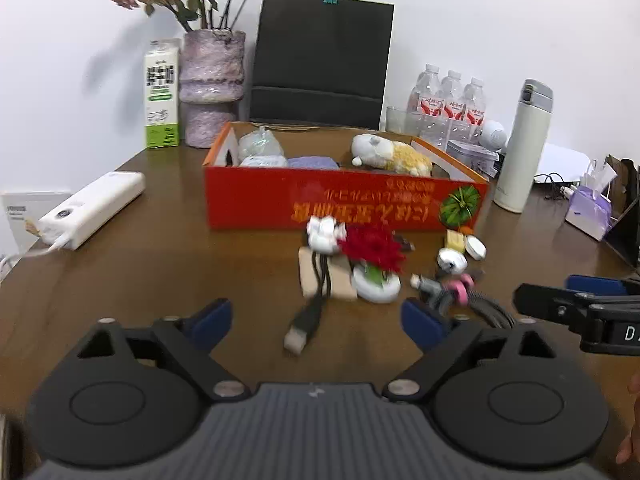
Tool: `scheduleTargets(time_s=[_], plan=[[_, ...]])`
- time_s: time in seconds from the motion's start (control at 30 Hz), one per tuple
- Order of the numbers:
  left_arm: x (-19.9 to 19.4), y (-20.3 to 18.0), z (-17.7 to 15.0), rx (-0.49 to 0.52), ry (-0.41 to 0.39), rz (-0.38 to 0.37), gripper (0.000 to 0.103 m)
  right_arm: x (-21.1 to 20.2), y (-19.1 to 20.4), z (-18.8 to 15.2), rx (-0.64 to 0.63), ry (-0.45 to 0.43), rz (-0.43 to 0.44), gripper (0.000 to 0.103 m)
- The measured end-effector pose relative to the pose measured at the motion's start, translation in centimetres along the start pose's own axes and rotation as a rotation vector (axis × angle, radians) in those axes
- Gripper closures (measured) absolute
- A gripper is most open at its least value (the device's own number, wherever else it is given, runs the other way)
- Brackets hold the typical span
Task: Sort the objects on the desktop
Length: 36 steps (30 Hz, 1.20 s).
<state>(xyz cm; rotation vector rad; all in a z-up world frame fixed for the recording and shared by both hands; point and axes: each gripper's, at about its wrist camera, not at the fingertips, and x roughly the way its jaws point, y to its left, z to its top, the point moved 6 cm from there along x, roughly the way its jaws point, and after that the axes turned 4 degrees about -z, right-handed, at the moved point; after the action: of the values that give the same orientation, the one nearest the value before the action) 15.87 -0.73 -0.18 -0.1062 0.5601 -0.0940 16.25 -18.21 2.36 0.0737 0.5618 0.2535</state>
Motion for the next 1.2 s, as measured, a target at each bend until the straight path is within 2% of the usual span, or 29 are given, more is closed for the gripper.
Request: scheduleTargets(time_s=[0.07,0.13,0.2,0.27,0.3,0.33,0.37,0.4,0.43,0.53,0.6,0.67,0.73,0.8,0.87,0.93,1.07,1.2], plan=[[1.7,0.5,0.9,-0.016,0.018,-0.007,0.023,1.7,1.0,1.7,0.006,0.016,0.072,0.015],[3.0,1.0,1.1,-0.026,0.034,-0.005,0.024,3.8,2.4,3.4,-0.010,0.012,0.135,0.017],[3.7,1.5,0.8,-0.047,0.044,0.002,0.027,6.2,3.3,4.2,-0.020,0.050,0.148,0.017],[4.4,1.6,0.6,-0.073,0.063,-0.027,0.028,8.4,4.5,4.5,-0.034,0.094,0.185,0.021],[4.7,1.6,0.5,-0.077,0.071,-0.037,0.028,9.5,5.0,4.5,-0.039,0.120,0.203,0.025],[5.1,1.5,0.4,-0.078,0.084,-0.041,0.034,10.7,5.4,4.4,-0.039,0.145,0.217,0.044],[5.4,1.5,0.3,-0.073,0.084,-0.033,0.041,11.6,5.8,4.2,-0.032,0.170,0.224,0.063],[5.3,1.5,0.3,-0.066,0.083,-0.013,0.075,12.3,5.9,4.2,-0.020,0.192,0.228,0.075],[5.1,1.6,0.3,-0.070,0.095,-0.014,0.094,12.1,5.8,4.4,0.010,0.182,0.223,0.077],[1.6,1.8,0.9,-0.179,0.007,-0.091,0.096,8.8,4.2,5.3,0.096,0.100,0.268,0.078],[-0.7,1.4,1.0,-0.190,-0.022,-0.126,0.097,6.7,3.1,5.1,0.143,0.065,0.303,0.079],[-2.3,0.8,0.4,-0.165,-0.009,-0.114,0.099,5.1,2.7,4.4,0.083,0.068,0.212,0.079],[-3.5,0.3,-0.5,-0.156,0.004,-0.109,0.099,3.3,2.0,3.5,0.112,0.068,0.270,0.079],[-4.6,-0.5,-1.8,-0.153,0.017,-0.141,0.098,1.5,1.8,2.3,0.059,0.052,0.195,0.079],[-4.8,-1.4,-3.4,-0.142,0.052,-0.145,0.098,0.7,1.7,1.2,0.092,0.064,0.230,0.079],[-4.6,-2.0,-4.8,-0.118,0.101,-0.123,0.098,0.9,1.5,0.0,0.120,0.110,0.224,0.079],[-5.4,-2.5,-5.9,-0.065,0.098,-0.088,0.098,-0.3,1.8,-0.9,0.042,0.080,0.110,0.078],[-5.9,-1.9,-6.2,-0.062,0.117,-0.085,0.094,-1.3,1.0,-0.6,-0.009,0.042,-0.018,0.065]])
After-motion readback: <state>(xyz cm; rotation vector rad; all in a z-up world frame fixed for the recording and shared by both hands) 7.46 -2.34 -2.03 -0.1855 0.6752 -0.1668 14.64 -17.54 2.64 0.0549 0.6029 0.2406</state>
